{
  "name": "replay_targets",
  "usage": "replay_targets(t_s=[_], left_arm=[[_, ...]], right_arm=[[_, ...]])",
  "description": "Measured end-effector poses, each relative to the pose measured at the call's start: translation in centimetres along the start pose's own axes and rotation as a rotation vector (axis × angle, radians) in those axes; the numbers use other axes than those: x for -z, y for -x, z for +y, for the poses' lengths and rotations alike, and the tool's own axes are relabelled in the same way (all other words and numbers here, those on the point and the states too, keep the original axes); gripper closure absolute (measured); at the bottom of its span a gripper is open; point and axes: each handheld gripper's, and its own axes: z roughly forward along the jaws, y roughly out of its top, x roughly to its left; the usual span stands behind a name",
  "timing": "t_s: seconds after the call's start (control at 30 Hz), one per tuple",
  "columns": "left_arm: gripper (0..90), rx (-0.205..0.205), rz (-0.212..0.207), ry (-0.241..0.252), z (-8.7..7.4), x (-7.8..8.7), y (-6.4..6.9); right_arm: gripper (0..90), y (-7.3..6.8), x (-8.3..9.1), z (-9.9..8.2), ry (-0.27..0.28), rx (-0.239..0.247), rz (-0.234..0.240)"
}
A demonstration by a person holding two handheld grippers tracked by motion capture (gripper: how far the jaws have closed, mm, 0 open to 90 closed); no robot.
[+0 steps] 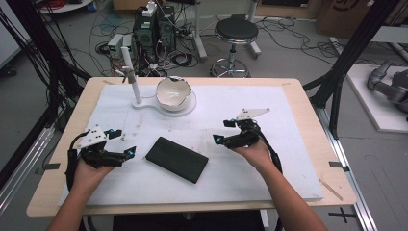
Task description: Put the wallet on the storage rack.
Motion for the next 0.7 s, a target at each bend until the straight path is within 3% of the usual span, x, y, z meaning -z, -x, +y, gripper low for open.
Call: replay_targets(t_s=[0.27,0.43,0.7], left_arm=[[13.6,0.000,-0.001,-0.009,-0.2,0.2,0.0],[13.6,0.002,-0.002,-0.008,-0.2,0.2,0.1],[13.6,-0.003,-0.006,-0.015,-0.3,0.1,0.1]], right_arm=[[19.8,-1.5,-3.5,-0.8,-0.125,-0.027,0.105],[19.8,-2.2,-5.3,-1.5,-0.207,-0.012,0.150],[23.9,-2.8,-6.4,-2.1,-0.250,-0.010,0.202]])
